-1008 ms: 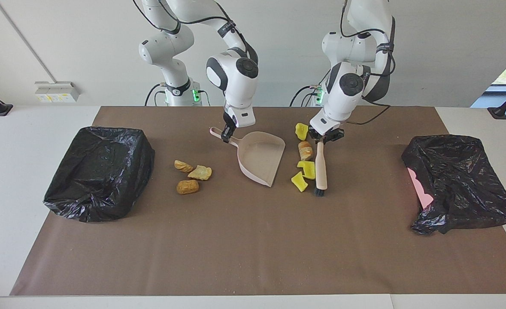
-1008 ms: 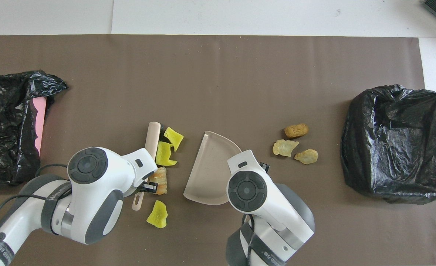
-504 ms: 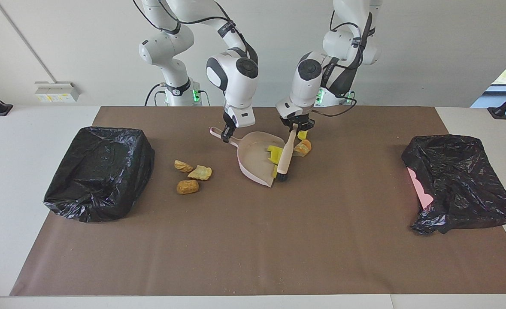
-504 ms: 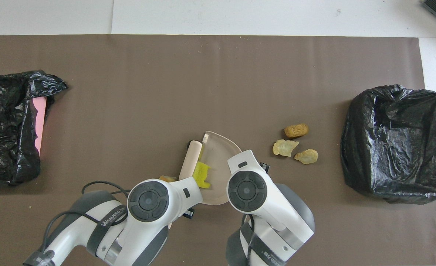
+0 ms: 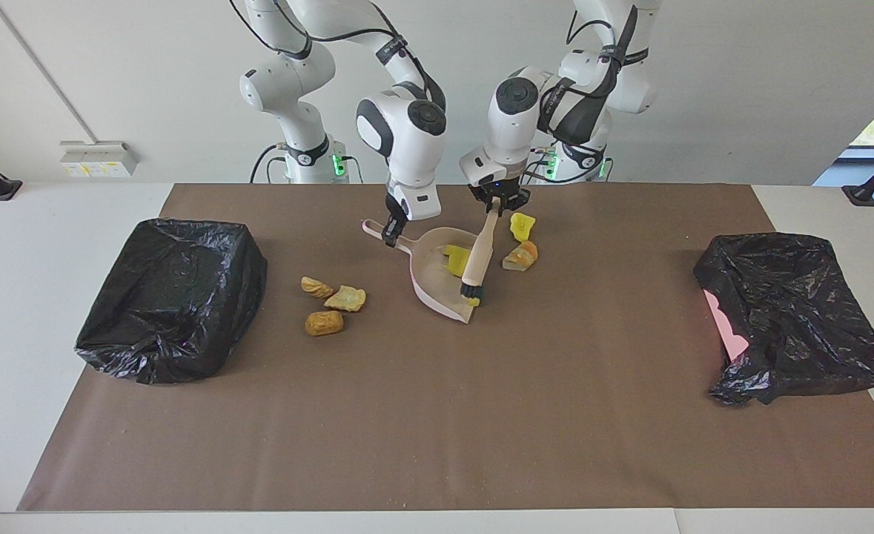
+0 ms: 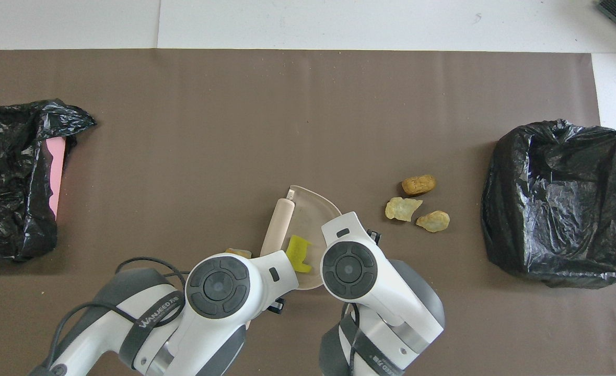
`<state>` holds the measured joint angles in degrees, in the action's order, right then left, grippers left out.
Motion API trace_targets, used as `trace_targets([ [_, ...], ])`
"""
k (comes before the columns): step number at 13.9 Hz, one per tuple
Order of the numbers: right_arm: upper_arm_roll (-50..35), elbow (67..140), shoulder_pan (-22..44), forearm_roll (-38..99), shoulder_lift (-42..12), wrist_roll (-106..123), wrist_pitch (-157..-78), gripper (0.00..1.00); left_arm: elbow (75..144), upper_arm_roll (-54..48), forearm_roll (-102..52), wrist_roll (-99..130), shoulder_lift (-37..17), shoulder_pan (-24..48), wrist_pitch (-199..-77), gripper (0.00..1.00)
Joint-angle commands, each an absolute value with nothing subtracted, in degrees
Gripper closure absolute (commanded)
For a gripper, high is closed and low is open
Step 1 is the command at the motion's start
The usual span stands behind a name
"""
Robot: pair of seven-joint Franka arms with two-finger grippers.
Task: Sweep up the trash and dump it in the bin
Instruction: 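Sweep the yellow sponges toward the dustpan with the left gripper's brush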
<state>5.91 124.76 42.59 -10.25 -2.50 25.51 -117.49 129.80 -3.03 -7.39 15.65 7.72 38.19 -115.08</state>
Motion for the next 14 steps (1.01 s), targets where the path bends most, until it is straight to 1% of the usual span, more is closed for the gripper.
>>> trace_targets([
  [1, 5.8, 125.16, 42.01, -11.43, -2.37, 24.78, -117.69, 1.0, 129.81, -3.08, -9.58, 14.94, 12.29, 34.82, -110.67, 1.0],
  [3, 5.8, 125.24, 41.66, -8.8, -2.46, 29.85, -116.81, 1.0, 129.99, -2.73, -9.58, 14.85, 13.88, 34.37, -105.24, 1.0],
  [5, 5.8, 125.16, 41.66, -7.65, -2.46, 30.59, -115.75, 1.0, 131.04, -2.72, -9.58, 14.85, 15.37, 32.44, -100.65, 1.0],
  [6, 5.8, 125.16, 41.66, -7.65, -2.46, 30.59, -115.84, 1.0, 132.18, -2.64, -9.49, 15.72, 16.16, 31.74, -99.33, 1.0],
  [8, 5.8, 125.16, 41.66, -7.65, -2.46, 30.59, -115.84, 1.0, 136.73, -2.81, -9.41, 18.09, 19.67, 28.23, -98.7, 1.0],
  [11, 5.89, 125.16, 41.49, -7.65, -2.55, 31.98, -116.1, 1.0, 142.81, -3.25, -8.96, 33.08, 25.12, 28.47, -98.79, 1.0],
  [13, 5.89, 125.16, 41.22, -7.65, -2.55, 33.05, -116.28, 1.0, 145.36, -3.86, -8.88, 42.58, 27.85, 29.61, -96.96, 1.0],
  [14, 5.89, 125.16, 41.22, -7.65, -2.55, 33.05, -116.37, 1.0, 146.42, -4.3, -8.96, 47.5, 28.04, 31.36, -95.73, 1.0],
])
